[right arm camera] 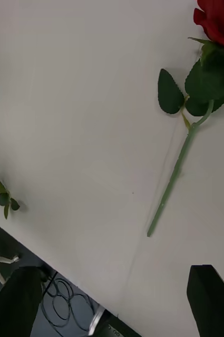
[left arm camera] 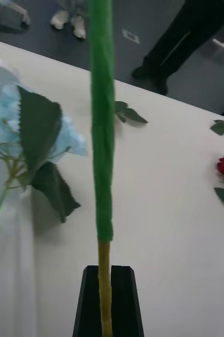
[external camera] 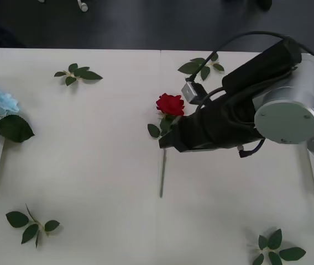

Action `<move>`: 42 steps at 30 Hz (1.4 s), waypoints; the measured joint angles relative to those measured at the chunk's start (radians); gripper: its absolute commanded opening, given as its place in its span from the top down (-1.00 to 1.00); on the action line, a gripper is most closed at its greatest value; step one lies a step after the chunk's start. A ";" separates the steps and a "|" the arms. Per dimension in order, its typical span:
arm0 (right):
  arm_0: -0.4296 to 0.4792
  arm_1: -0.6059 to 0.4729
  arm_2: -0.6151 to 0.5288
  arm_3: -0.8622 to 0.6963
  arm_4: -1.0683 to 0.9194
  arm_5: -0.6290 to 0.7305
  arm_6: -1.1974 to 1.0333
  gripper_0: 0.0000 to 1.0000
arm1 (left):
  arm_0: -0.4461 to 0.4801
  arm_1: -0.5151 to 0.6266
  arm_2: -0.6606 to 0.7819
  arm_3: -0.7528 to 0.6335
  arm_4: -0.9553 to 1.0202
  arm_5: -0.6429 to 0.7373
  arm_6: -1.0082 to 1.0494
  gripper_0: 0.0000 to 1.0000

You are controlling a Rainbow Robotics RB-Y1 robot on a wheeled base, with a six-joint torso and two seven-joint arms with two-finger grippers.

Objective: Put the red flowers into the right box and the blue flowers into the left box

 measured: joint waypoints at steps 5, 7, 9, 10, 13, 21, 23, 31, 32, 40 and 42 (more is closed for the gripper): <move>0.000 0.089 0.051 0.064 0.177 0.019 -0.101 -0.63 | -0.001 0.000 0.037 -0.001 -0.095 -0.045 0.188 1.00; -0.006 0.109 0.096 0.093 0.250 0.018 -0.161 -0.63 | -0.003 0.000 0.037 -0.002 -0.142 -0.074 0.203 1.00; -0.024 0.117 0.151 0.125 0.304 0.014 -0.214 -0.62 | -0.008 0.000 0.037 -0.002 -0.190 -0.097 0.226 1.00; -0.035 0.119 0.181 0.141 0.337 0.011 -0.236 -0.62 | -0.014 0.000 0.037 -0.002 -0.218 -0.108 0.246 1.00; -0.062 0.133 0.259 0.195 0.410 -0.024 -0.281 -0.63 | -0.036 0.000 0.037 -0.002 -0.293 -0.140 0.330 1.00; -0.075 0.263 0.282 0.398 0.535 -0.034 -0.318 -0.62 | -0.099 0.000 0.037 -0.003 -0.487 -0.182 0.411 1.00; -0.079 0.292 0.274 0.446 0.554 -0.034 -0.318 -0.62 | -0.114 0.000 0.037 -0.003 -0.536 -0.182 0.473 1.00; -0.139 0.342 0.293 0.591 0.583 -0.037 -0.318 -0.62 | -0.170 0.000 0.037 0.048 -0.601 -0.182 0.527 0.57; -0.146 0.342 0.304 0.603 0.583 -0.043 -0.318 -0.63 | -0.174 0.000 0.037 0.058 -0.597 -0.182 0.527 0.33; -0.175 0.348 0.354 0.691 0.594 -0.081 -0.319 -0.62 | -0.178 0.000 0.037 0.066 -0.596 -0.182 0.527 -1.00; -0.175 0.356 0.347 0.709 0.603 -0.081 -0.319 -0.62 | -0.178 0.000 0.037 0.066 -0.596 -0.182 0.527 -1.00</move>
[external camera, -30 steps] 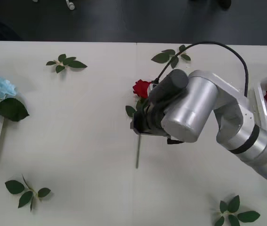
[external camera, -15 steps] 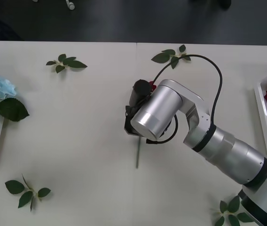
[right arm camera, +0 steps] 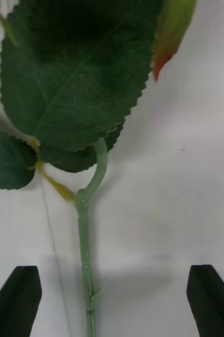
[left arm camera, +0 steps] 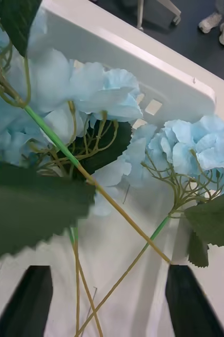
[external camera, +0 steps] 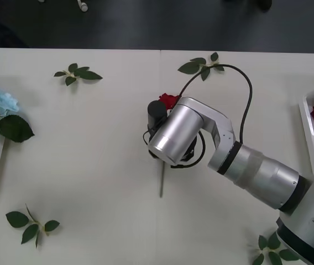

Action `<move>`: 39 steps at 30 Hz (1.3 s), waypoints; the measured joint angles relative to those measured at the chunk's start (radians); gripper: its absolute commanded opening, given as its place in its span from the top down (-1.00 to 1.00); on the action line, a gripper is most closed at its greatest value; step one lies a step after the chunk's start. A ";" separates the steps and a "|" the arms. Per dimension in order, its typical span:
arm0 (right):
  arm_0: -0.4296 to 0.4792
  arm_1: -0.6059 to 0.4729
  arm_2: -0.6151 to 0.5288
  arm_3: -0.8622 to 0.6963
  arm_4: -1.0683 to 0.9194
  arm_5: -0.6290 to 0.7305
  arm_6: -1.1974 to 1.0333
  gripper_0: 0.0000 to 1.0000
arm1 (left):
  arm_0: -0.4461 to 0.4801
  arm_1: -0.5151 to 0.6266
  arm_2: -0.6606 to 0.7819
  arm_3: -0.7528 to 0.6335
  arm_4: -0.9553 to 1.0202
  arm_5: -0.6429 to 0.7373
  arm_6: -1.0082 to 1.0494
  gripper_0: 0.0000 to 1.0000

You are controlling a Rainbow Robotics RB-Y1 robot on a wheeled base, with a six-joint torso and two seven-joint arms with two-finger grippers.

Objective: Put the red flowers into the right box and the blue flowers into the left box

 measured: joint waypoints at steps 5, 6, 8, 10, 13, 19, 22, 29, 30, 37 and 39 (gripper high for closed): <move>0.000 0.018 -0.014 0.037 0.000 -0.029 0.000 -0.62 | 0.000 0.000 0.000 0.000 0.043 0.000 0.000 -1.00; 0.000 0.019 -0.013 0.039 0.000 -0.031 0.000 -0.63 | 0.000 0.000 0.000 0.000 0.056 0.000 0.000 -1.00; 0.000 0.019 -0.012 0.039 0.000 -0.031 0.000 -0.62 | 0.001 0.000 0.000 0.000 0.090 0.000 0.000 -1.00; 0.000 0.019 -0.012 0.039 0.000 -0.031 0.000 -0.63 | 0.002 0.000 0.000 0.000 0.129 0.000 0.000 -1.00; 0.000 0.019 -0.010 0.044 0.000 -0.031 0.000 -0.63 | 0.019 0.000 -0.003 -0.009 0.192 0.000 0.000 -1.00; -0.002 0.021 0.019 0.079 0.019 -0.055 0.000 -0.63 | 0.104 0.000 -0.022 -0.074 0.296 0.002 0.000 -1.00; -0.007 0.032 0.017 0.091 0.029 -0.055 0.000 -0.63 | 0.139 0.000 -0.026 -0.118 0.335 0.052 -0.001 -1.00; -0.012 0.055 0.012 0.107 0.040 -0.055 0.000 1.00 | 0.164 0.000 -0.016 -0.242 0.345 0.282 -0.150 -1.00; -0.012 0.055 0.012 0.107 0.040 -0.055 0.000 1.00 | 0.162 0.000 -0.012 -0.248 0.355 0.321 -0.182 -1.00; -0.012 0.055 0.012 0.107 0.039 -0.055 0.000 1.00 | 0.095 0.000 -0.002 -0.251 0.370 0.581 -0.393 -1.00; -0.012 0.055 0.012 0.107 0.039 -0.055 0.000 1.00 | 0.064 0.000 -0.002 -0.250 0.370 0.646 -0.466 -1.00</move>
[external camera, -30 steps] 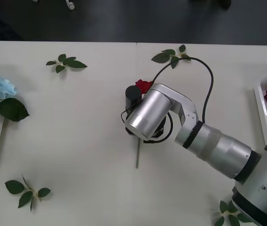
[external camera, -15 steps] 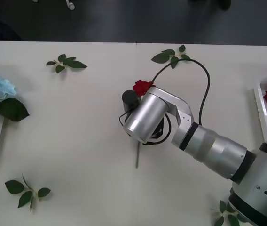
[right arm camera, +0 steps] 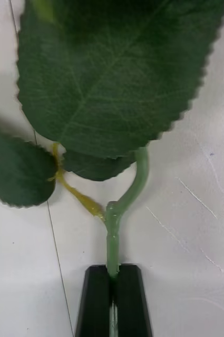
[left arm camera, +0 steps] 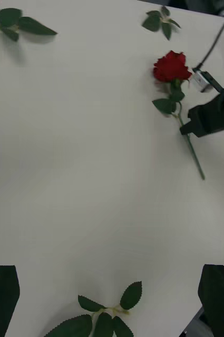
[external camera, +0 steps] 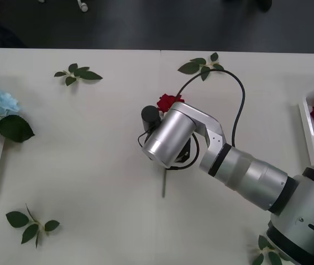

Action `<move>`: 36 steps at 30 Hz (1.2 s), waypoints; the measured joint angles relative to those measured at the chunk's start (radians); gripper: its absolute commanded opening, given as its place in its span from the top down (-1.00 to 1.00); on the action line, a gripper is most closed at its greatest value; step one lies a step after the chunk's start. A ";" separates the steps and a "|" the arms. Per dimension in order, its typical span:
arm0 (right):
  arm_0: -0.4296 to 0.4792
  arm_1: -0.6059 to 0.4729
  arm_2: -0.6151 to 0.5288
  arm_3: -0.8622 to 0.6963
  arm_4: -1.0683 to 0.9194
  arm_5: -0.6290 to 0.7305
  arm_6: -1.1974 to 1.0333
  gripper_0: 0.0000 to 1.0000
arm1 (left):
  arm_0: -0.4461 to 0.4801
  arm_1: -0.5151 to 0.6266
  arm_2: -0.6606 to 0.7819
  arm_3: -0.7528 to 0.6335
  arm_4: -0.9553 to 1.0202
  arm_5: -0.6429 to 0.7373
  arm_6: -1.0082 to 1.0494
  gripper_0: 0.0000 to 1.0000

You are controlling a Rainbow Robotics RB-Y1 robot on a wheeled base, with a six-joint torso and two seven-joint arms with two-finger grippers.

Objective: Put the red flowers into the right box and the blue flowers into the left box

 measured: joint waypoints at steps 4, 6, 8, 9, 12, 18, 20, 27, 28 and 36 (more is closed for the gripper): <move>0.000 -0.019 0.001 -0.018 -0.014 0.000 0.000 1.00 | -0.074 0.000 0.000 0.014 -0.003 0.117 -0.094 -1.00; 0.000 -0.056 0.001 -0.056 -0.042 0.001 0.000 1.00 | -0.122 0.000 0.000 0.050 -0.003 0.180 -0.147 -1.00; 0.000 -0.113 0.001 -0.120 -0.080 0.011 0.000 1.00 | -0.177 0.000 0.000 0.101 -0.003 0.233 -0.211 -1.00; 0.000 -0.146 0.000 -0.162 -0.106 0.023 0.000 1.00 | -0.205 0.000 -0.001 0.128 -0.003 0.260 -0.242 -1.00; 0.001 -0.274 -0.022 -0.326 -0.214 0.067 0.000 1.00 | -0.297 0.000 -0.013 0.221 -0.004 0.312 -0.283 -1.00; 0.002 -0.512 -0.143 -0.577 -0.403 0.084 0.000 1.00 | -0.429 0.000 -0.075 0.321 -0.056 0.312 -0.283 -1.00; 0.002 -0.591 -0.175 -0.636 -0.472 0.066 0.006 1.00 | -0.459 0.000 -0.092 0.325 -0.077 0.312 -0.283 -1.00; 0.002 -0.890 -0.205 -0.709 -0.687 -0.193 0.272 1.00 | -0.541 0.000 -0.181 0.325 -0.094 0.312 -0.283 -1.00; 0.002 -0.925 -0.205 -0.709 -0.708 -0.227 0.306 1.00 | -0.549 0.000 -0.194 0.324 -0.094 0.312 -0.283 -1.00; 0.043 -1.110 -0.216 -0.679 -0.812 -0.337 0.555 1.00 | -0.600 0.000 -0.230 0.323 -0.123 0.312 -0.283 -1.00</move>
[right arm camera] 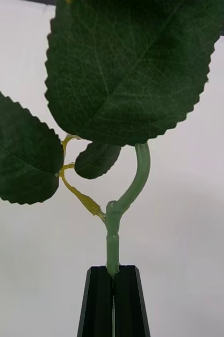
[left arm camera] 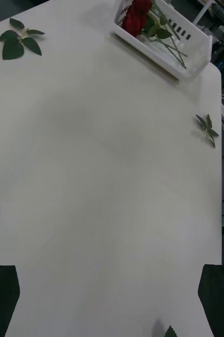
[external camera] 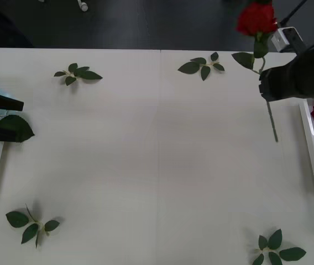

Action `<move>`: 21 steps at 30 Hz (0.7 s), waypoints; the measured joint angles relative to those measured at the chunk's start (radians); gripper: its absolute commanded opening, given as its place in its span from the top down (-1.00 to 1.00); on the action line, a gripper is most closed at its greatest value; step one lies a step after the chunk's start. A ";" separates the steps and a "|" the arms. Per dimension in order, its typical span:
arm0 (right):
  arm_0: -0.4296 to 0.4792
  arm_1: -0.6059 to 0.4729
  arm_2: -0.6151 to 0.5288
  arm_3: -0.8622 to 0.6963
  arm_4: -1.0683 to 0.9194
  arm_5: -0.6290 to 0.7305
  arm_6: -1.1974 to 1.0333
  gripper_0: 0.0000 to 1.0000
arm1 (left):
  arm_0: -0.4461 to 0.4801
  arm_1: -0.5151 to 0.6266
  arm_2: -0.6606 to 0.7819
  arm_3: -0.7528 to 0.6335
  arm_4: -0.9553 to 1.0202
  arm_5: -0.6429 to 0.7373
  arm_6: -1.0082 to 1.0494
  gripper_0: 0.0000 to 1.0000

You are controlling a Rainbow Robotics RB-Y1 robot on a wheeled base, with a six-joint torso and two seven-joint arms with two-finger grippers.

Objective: Put the red flowers into the right box and the blue flowers into the left box

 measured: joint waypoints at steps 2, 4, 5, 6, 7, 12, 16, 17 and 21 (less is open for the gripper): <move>0.021 -0.030 -0.018 0.019 -0.028 0.000 0.051 1.00 | -0.007 0.000 0.000 0.000 0.000 0.000 0.000 -1.00; 0.041 -0.064 -0.039 0.044 -0.062 0.000 0.095 1.00 | -0.008 0.000 0.000 0.000 0.000 0.000 0.000 -1.00; 0.048 -0.082 -0.047 0.059 -0.078 0.001 0.115 1.00 | -0.008 0.000 0.000 0.000 0.000 0.000 0.000 -1.00; 0.052 -0.099 -0.051 0.073 -0.091 0.006 0.136 1.00 | -0.008 0.000 0.000 0.000 0.000 0.000 0.000 -1.00; 0.053 -0.115 -0.052 0.089 -0.098 0.021 0.157 1.00 | -0.008 0.000 0.000 0.000 0.000 0.000 0.000 -1.00; 0.053 -0.164 -0.056 0.161 -0.072 0.144 0.178 1.00 | -0.008 0.000 0.000 0.000 0.000 0.000 0.000 -1.00; 0.053 -0.163 -0.101 0.225 -0.043 0.269 0.178 1.00 | -0.008 0.000 0.000 0.000 0.000 0.000 0.000 -1.00; 0.053 -0.163 -0.114 0.239 -0.038 0.293 0.178 1.00 | -0.008 0.000 0.000 0.000 0.000 0.000 0.000 -1.00; 0.053 -0.143 -0.159 0.302 0.026 0.406 0.178 1.00 | -0.008 0.000 0.000 0.000 0.000 0.000 0.000 -1.00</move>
